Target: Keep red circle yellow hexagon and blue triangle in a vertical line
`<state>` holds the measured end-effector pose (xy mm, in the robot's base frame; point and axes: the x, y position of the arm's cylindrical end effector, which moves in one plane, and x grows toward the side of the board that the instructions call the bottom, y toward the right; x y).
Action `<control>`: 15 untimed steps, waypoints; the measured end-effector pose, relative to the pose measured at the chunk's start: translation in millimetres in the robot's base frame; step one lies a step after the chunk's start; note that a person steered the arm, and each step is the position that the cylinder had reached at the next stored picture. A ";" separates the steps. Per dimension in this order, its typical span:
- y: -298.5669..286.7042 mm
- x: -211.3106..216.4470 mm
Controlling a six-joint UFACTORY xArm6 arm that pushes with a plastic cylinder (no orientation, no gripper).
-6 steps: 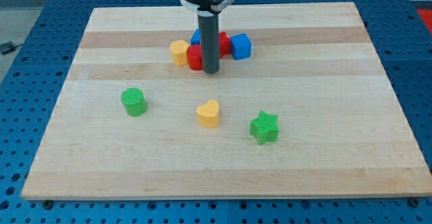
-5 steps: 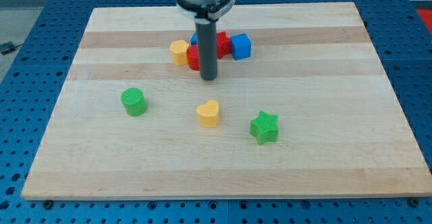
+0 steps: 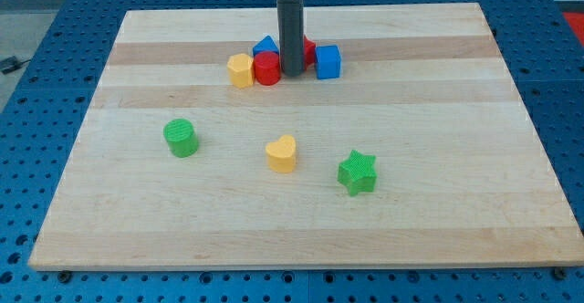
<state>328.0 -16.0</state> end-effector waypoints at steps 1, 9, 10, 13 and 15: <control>0.0 -0.8; -138.4 45.3; -130.4 14.6; -121.1 0.6; -116.9 -57.9</control>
